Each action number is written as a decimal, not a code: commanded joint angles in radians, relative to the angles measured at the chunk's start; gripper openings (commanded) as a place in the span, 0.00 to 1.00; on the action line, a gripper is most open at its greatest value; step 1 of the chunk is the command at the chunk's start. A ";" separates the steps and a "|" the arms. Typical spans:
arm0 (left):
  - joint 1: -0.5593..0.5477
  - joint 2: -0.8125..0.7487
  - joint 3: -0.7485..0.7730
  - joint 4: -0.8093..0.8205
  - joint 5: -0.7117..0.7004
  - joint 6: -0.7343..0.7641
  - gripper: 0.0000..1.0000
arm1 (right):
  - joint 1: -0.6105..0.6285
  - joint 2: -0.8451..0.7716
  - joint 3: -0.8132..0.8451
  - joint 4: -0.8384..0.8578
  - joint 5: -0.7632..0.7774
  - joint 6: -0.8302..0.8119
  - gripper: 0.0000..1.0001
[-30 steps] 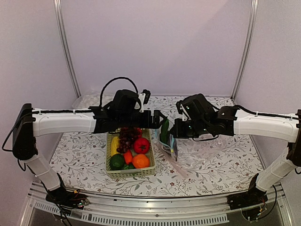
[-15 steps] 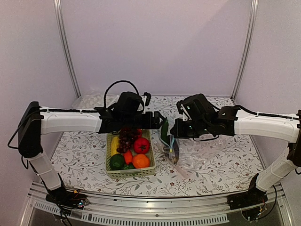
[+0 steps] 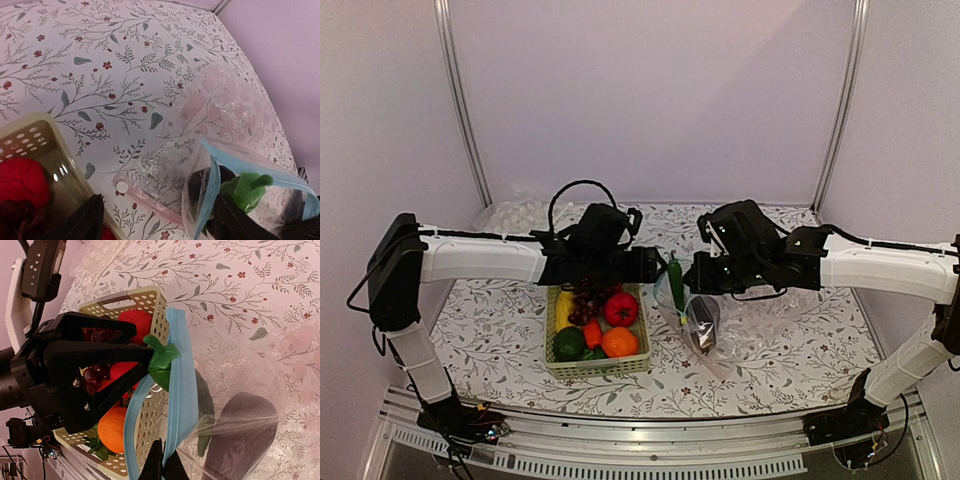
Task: Place the food in the zip-top bag and seal the zipper
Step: Adjust the zipper food storage bag at the center of the board.
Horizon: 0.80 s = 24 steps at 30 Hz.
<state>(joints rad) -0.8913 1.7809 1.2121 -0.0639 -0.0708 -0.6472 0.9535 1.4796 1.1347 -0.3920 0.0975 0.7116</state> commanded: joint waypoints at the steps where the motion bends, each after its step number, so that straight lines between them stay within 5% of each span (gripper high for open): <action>1: 0.012 -0.032 -0.045 0.045 0.013 -0.001 0.77 | 0.004 -0.027 -0.025 0.021 0.048 0.019 0.00; 11: 0.015 -0.177 -0.128 0.182 0.110 0.028 0.94 | -0.005 -0.034 -0.069 0.056 0.053 0.065 0.00; 24: 0.039 -0.043 -0.087 0.252 0.273 -0.032 1.00 | -0.012 -0.071 -0.093 0.125 -0.005 0.070 0.00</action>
<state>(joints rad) -0.8768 1.7042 1.1072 0.1455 0.1547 -0.6571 0.9478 1.4384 1.0595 -0.3019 0.1085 0.7712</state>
